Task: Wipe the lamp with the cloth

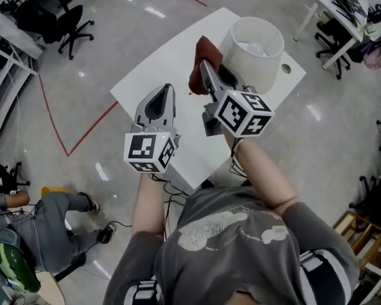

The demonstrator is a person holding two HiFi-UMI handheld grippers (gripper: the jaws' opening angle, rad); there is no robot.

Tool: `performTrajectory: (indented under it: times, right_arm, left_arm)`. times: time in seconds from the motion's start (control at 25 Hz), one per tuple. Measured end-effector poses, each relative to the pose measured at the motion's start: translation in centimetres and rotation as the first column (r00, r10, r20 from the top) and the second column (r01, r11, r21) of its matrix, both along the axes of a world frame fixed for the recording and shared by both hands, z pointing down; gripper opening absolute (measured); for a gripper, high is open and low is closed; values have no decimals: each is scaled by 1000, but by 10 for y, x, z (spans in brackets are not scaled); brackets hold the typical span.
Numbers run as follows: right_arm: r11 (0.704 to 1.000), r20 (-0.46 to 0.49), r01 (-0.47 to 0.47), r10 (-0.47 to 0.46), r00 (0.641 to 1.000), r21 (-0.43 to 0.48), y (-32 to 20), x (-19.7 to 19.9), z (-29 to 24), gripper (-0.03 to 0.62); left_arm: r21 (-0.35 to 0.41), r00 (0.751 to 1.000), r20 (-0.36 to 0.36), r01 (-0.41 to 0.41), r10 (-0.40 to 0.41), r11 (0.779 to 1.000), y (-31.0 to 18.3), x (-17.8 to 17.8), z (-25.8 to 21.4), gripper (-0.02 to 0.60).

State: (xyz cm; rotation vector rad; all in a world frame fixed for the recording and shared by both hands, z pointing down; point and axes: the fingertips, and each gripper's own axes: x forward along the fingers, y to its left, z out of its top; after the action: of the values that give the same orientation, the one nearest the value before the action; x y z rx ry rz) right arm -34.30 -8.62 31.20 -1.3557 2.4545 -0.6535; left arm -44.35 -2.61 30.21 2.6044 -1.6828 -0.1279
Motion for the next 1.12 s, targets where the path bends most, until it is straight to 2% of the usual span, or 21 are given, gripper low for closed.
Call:
performTrajectory:
  times: [0.16,0.32,0.44,0.52,0.76,1.12]
  right_arm:
    - [996,68,-93,93,993,-1,-22,3,-16,91]
    - [991,146,-130,131,981,-13,-39,1,-32,91]
    - [980,153,-201,199,968,2,-47,13,-39,91]
    - [972,166,-234,234,958,-18,-53,19,-30,91]
    - [964,190,-254,264,946,-78,-57,17,-5,91]
    - [954,126,-240,265,956,-181,-47,7,50,91]
  left_arm:
    - [22,1000,2,-29,29,999,-19,-1,-11,8]
    - [42,999,6,-47,46,998,-35,-5,-21,8]
    - [40,998,-4,-61,61,997,-43,-3,-18,8]
    - [32,998,-4,-68,68,997,-47,-1,-9,8]
    - [-11,997,-18,-79,79,997,-46,-3,18,8]
    - [-94,998,-42,-56,52,994,-36,-16,58,8]
